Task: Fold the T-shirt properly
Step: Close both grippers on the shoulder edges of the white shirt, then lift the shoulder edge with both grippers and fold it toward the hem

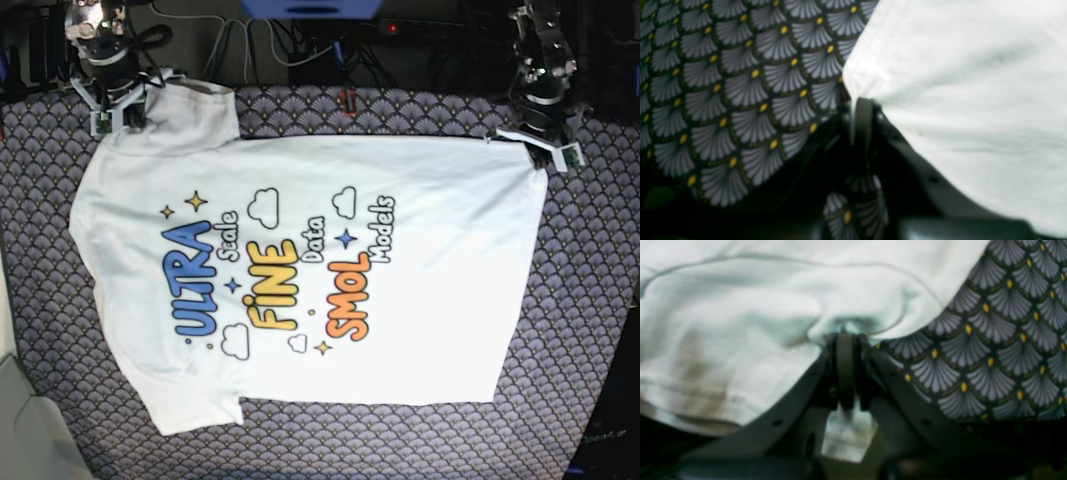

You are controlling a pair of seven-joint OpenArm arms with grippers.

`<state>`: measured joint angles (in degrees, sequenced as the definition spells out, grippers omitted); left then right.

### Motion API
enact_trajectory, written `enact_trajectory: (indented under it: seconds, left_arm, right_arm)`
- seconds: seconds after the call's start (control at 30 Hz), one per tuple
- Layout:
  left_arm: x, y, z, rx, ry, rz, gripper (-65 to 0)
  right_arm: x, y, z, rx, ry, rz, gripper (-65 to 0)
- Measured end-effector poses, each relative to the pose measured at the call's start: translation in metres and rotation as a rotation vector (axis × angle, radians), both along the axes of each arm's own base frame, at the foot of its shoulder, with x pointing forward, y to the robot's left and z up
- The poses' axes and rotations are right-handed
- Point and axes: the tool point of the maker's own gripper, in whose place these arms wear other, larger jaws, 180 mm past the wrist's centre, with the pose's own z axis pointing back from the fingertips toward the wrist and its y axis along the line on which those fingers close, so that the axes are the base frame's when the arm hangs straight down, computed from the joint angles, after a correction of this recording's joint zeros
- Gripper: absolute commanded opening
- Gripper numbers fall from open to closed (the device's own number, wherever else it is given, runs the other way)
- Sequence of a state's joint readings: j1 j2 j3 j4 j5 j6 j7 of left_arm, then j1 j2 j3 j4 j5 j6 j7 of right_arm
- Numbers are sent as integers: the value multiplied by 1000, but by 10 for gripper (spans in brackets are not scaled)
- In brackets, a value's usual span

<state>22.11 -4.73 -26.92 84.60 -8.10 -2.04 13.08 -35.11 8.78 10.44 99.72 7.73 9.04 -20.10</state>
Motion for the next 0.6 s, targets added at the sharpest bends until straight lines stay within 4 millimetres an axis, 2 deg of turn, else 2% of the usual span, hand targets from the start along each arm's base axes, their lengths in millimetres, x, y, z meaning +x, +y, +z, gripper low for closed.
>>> enact_trajectory:
  seconds: [0.13, 0.2, 0.37, 0.47, 0.6]
  left_arm:
    - [-1, 0, 6, 17, 17, -4, -645]
    - [2, 0, 10, 21, 3, -6, -645]
    - [10, 0, 21, 29, -24, -9, -645]
    - [16, 0, 25, 32, -37, -7, -645]
    - [34, 0, 35, 32, -83, -9, -645]
  right_arm:
    - [8, -1, 10, -16, -19, 19, -650]
    - [21, -4, 17, -31, -52, 30, -650]
    - [34, -23, 42, -74, -119, -2, -650]
    - [46, -25, 56, -83, -168, -5, -650]
    - [63, -34, 64, -107, -155, -8, -650]
